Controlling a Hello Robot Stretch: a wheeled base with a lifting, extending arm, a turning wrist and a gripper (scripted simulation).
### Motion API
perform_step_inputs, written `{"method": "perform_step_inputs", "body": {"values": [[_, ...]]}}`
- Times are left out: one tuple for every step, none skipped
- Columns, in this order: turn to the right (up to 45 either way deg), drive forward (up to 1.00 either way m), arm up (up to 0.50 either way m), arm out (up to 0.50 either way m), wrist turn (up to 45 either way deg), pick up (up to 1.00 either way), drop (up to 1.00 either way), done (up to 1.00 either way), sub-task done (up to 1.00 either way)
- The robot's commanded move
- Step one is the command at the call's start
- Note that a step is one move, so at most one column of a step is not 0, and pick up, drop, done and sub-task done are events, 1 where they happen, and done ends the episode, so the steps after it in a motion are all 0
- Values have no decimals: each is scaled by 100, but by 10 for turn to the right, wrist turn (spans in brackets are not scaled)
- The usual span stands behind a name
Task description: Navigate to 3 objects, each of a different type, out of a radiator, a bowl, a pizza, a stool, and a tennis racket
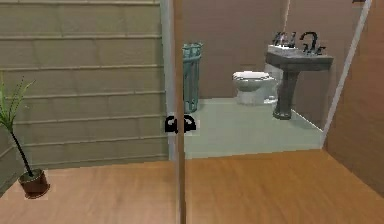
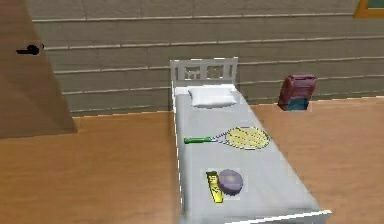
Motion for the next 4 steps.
{"method": "perform_step_inputs", "body": {"values": [[0,40,0,0,0,0,0,0,0],[450,0,0,0,0,0,0,0,0],[90,0,0,0,0,0,0,0,0],[0,55,0,0,0,0,0,0,0]]}}
